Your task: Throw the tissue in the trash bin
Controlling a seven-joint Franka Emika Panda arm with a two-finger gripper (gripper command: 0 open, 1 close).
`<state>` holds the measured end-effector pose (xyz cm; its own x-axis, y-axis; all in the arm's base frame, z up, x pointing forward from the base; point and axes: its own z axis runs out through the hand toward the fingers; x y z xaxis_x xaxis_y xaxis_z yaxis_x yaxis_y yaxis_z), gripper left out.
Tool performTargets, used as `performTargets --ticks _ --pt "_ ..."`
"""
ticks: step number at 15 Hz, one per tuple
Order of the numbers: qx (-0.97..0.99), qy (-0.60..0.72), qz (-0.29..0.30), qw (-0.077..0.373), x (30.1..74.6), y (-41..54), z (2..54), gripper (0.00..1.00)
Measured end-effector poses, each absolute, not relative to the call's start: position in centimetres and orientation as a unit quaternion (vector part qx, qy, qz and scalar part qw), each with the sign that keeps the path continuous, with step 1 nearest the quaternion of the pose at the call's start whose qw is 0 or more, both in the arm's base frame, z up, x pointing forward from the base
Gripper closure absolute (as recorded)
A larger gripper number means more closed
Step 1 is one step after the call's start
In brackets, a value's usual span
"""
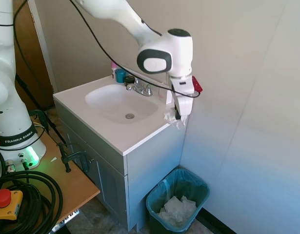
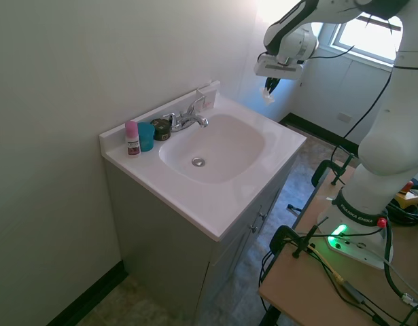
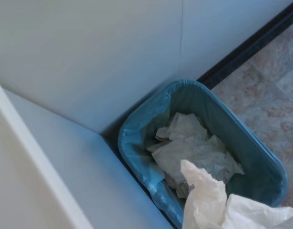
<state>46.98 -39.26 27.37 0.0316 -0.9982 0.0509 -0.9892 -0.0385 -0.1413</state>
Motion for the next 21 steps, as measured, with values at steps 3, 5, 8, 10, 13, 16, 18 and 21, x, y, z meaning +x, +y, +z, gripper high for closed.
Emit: performTargets --ticks 3,5,8,10,13,16,18,21 --pt "-0.714 0.698 -0.047 0.021 48.9 -41.2 23.2 0.0" --pt "-0.714 0.698 -0.041 0.022 49.5 -41.7 22.9 0.0" --pt "-0.719 0.694 -0.034 0.024 49.8 -41.4 22.6 0.0" --pt "-0.722 0.691 -0.027 0.023 50.0 -41.2 22.0 0.0" --pt "-0.726 0.687 -0.025 0.023 49.9 -41.2 21.8 0.0" --pt "-0.729 0.683 -0.026 0.023 50.0 -41.2 21.9 0.0" --pt "-0.733 0.679 -0.03 0.024 50.2 -41.2 22.4 0.0" --pt "-0.731 0.68 -0.055 0.031 49.8 -41.7 26.1 0.0"
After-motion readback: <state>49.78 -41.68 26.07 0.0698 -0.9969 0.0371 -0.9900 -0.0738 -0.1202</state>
